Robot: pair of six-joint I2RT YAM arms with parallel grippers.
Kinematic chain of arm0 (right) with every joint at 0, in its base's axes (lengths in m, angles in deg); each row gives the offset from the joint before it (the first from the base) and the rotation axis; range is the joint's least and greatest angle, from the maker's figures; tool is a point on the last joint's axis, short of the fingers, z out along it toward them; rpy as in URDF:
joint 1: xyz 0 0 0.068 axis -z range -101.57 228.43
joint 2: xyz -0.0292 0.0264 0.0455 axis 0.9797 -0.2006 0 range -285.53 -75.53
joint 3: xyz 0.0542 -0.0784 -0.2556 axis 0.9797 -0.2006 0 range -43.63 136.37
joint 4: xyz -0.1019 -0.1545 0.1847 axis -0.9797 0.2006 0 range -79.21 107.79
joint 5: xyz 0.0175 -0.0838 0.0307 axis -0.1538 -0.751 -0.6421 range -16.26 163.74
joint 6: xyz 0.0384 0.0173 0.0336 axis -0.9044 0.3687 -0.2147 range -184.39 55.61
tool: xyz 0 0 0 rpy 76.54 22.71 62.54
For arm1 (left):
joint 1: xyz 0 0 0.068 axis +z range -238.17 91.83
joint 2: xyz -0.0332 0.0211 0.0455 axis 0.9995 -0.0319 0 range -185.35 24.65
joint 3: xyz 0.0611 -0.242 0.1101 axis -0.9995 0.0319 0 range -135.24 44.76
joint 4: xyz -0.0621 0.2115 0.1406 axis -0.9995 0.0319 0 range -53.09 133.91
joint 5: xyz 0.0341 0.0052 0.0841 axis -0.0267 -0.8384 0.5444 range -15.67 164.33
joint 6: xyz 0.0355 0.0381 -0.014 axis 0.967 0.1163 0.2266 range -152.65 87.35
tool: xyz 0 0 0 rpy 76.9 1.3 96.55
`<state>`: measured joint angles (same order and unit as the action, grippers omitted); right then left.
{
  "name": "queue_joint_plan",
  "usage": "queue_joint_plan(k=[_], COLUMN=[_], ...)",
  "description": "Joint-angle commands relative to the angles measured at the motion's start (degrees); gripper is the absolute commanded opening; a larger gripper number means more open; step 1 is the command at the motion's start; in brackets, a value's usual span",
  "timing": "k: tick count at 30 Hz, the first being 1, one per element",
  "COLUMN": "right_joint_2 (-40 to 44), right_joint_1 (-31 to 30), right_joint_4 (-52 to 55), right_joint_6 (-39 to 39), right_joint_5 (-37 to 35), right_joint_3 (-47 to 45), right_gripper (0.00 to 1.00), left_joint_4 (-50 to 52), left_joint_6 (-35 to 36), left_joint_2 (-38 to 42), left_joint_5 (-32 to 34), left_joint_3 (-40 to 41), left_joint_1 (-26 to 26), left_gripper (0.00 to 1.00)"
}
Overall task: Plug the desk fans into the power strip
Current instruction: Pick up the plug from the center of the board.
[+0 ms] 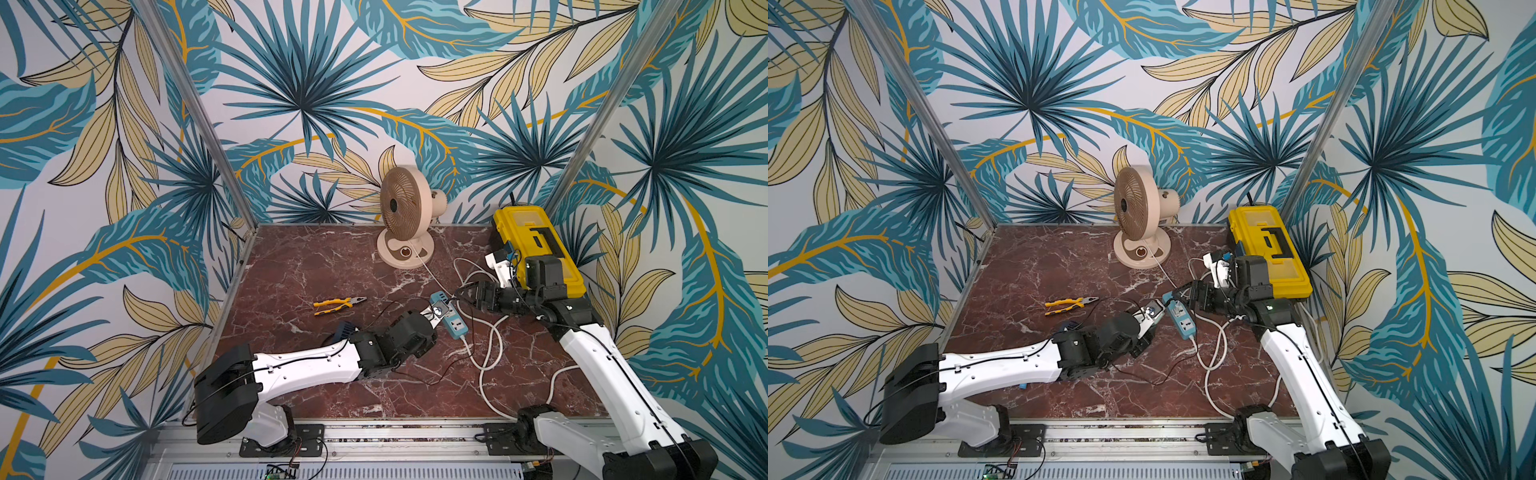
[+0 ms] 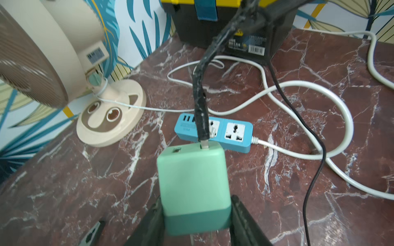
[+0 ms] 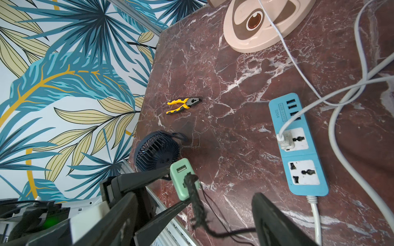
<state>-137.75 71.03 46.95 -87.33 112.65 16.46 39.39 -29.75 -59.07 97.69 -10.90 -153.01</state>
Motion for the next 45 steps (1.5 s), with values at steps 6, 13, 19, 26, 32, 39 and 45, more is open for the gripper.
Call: queue_joint_plan(k=[6,13,19,26,32,39,45], right_joint_2=[-2.82,-7.00,-9.93,-12.80,-14.30,-14.92,-14.65], right_joint_1=[1.51,1.51,1.47,0.01,-1.52,-3.16,-4.66], right_joint_4=[6.88,19.32,22.45,21.97,22.86,23.86,24.28], right_joint_6=[2.87,10.37,13.99,15.40,16.25,17.39,18.08], right_joint_5=[8.63,9.60,10.51,14.04,14.05,12.72,12.10], right_joint_3=[6.95,12.73,14.13,14.15,14.70,14.70,14.30], right_gripper=[0.86,0.77,0.69,0.56,0.48,0.43,0.33], left_joint_4=[-8.88,-11.39,-13.50,-13.42,-13.44,-13.55,-13.86], left_joint_6=[13.19,18.90,20.03,20.01,19.89,19.94,19.87], left_joint_2=[1.80,1.47,1.30,1.41,1.23,1.17,1.37], left_joint_5=[-3.40,-7.36,-12.71,-16.80,-19.49,-19.78,-19.75], left_joint_3=[-1.51,-1.73,-2.14,-2.77,-2.74,-2.70,-2.52], left_joint_1=[0.10,0.66,2.10,3.51,3.76,4.01,4.52], left_gripper=[0.20,0.20,0.20,0.19,0.19,0.19,0.19])
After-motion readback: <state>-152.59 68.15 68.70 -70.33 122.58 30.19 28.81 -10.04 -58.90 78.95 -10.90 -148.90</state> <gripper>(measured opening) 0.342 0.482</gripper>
